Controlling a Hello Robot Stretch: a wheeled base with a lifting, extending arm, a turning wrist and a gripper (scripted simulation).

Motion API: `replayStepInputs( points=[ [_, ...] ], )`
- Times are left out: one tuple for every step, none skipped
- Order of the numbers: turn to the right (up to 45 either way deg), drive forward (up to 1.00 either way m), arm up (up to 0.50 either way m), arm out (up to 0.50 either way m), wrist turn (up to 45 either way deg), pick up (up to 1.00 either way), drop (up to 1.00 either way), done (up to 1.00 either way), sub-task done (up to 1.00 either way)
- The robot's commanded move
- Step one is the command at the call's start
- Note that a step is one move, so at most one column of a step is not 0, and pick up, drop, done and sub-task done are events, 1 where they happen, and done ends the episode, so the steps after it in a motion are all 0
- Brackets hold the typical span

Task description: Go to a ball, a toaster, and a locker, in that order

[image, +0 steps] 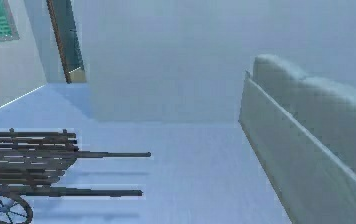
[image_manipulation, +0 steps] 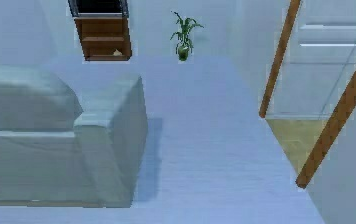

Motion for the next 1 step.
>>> replayStepInputs(
  points=[
    [15.0, 0.0, 0.0, 0.0, 0.0, 0.0, 0.0, 0.0, 0.0]
  ],
)
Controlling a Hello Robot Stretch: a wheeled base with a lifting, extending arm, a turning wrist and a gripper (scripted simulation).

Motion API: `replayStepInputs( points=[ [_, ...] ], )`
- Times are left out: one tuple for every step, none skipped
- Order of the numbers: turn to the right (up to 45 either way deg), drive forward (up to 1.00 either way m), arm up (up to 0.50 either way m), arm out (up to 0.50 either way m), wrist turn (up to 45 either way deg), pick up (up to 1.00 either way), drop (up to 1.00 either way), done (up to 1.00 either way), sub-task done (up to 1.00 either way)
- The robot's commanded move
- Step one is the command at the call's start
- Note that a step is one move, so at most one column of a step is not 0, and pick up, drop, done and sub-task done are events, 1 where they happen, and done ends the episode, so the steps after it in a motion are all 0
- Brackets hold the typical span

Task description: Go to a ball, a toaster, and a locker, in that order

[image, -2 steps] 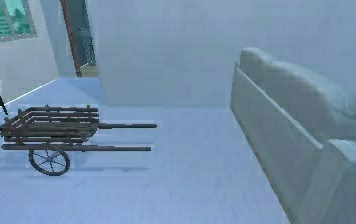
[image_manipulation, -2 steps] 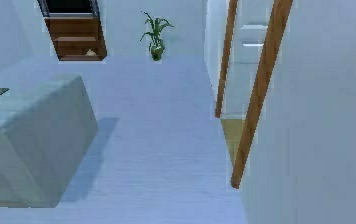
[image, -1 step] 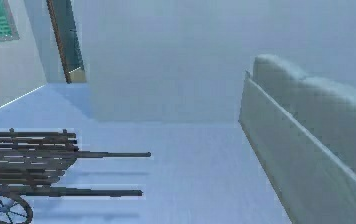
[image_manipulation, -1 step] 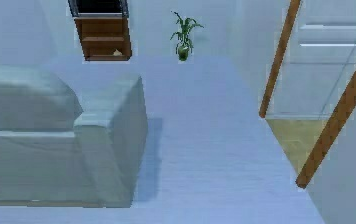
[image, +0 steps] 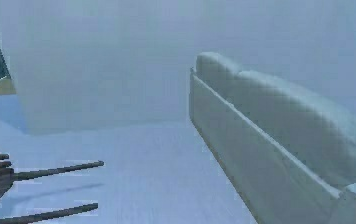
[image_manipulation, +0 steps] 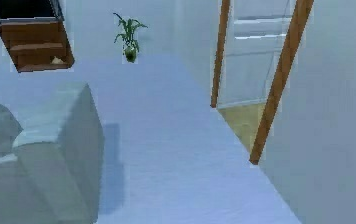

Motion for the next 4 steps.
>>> replayStepInputs(
  points=[
    [0.0, 1.0, 0.0, 0.0, 0.0, 0.0, 0.0, 0.0, 0.0],
    [-12.0, 0.0, 0.0, 0.0, 0.0, 0.0, 0.0, 0.0, 0.0],
    [0.0, 0.8, 0.0, 0.0, 0.0, 0.0, 0.0, 0.0, 0.0],
    [-45.0, 0.0, 0.0, 0.0, 0.0, 0.0, 0.0, 0.0, 0.0]
  ],
)
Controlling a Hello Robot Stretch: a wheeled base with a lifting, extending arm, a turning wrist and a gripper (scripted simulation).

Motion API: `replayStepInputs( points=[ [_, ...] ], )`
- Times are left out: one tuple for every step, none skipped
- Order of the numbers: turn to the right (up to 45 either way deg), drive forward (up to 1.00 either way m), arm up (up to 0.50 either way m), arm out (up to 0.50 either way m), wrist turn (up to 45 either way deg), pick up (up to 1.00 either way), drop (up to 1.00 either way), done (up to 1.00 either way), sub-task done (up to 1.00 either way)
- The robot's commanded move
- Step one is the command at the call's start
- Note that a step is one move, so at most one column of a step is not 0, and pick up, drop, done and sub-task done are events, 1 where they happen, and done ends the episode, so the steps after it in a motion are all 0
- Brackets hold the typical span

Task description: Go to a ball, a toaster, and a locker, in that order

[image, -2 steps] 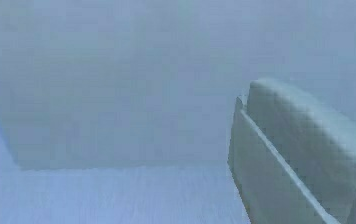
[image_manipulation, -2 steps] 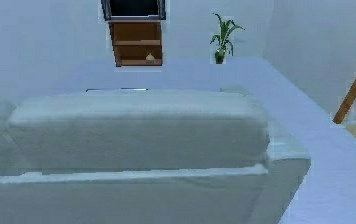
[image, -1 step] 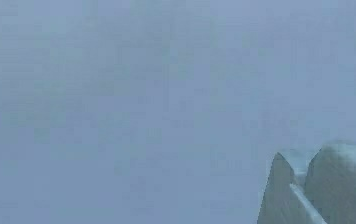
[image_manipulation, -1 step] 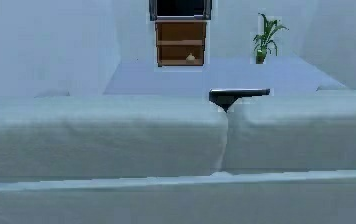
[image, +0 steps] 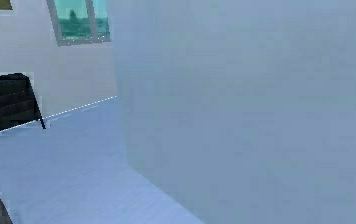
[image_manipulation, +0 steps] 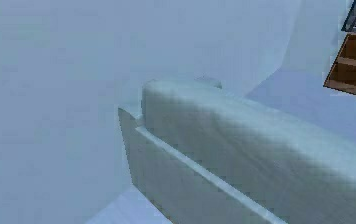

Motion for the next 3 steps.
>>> replayStepInputs(
  points=[
    [-9.0, 0.0, 0.0, 0.0, 0.0, 0.0, 0.0, 0.0, 0.0],
    [0.0, 0.35, 0.0, 0.0, 0.0, 0.0, 0.0, 0.0, 0.0],
    [-27.0, 0.0, 0.0, 0.0, 0.0, 0.0, 0.0, 0.0, 0.0]
  ],
)
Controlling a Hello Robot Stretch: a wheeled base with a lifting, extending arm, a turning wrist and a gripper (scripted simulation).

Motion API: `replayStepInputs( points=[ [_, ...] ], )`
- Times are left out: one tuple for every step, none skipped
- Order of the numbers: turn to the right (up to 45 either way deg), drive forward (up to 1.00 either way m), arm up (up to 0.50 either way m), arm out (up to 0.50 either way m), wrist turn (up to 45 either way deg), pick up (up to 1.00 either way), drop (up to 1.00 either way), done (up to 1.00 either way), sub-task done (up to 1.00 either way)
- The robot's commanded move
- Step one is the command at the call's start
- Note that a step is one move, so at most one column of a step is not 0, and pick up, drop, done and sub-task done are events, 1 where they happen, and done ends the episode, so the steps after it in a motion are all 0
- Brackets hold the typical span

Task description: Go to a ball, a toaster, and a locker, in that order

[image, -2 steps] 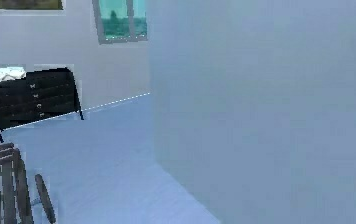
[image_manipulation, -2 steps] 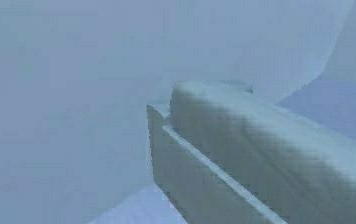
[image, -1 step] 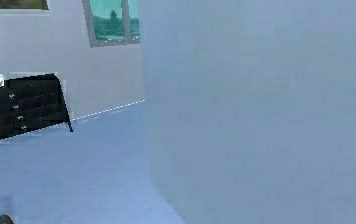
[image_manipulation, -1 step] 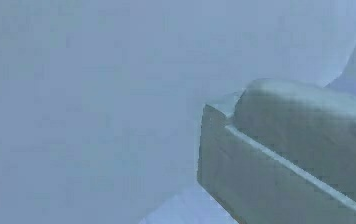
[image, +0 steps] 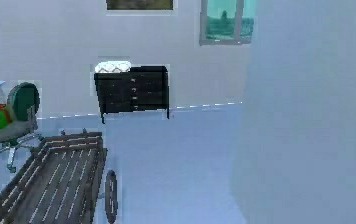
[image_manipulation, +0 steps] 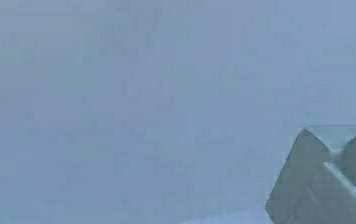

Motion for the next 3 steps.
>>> replayStepInputs(
  points=[
    [0.0, 1.0, 0.0, 0.0, 0.0, 0.0, 0.0, 0.0, 0.0],
    [0.0, 0.5, 0.0, 0.0, 0.0, 0.0, 0.0, 0.0, 0.0],
    [36.0, 0.0, 0.0, 0.0, 0.0, 0.0, 0.0, 0.0, 0.0]
  ],
)
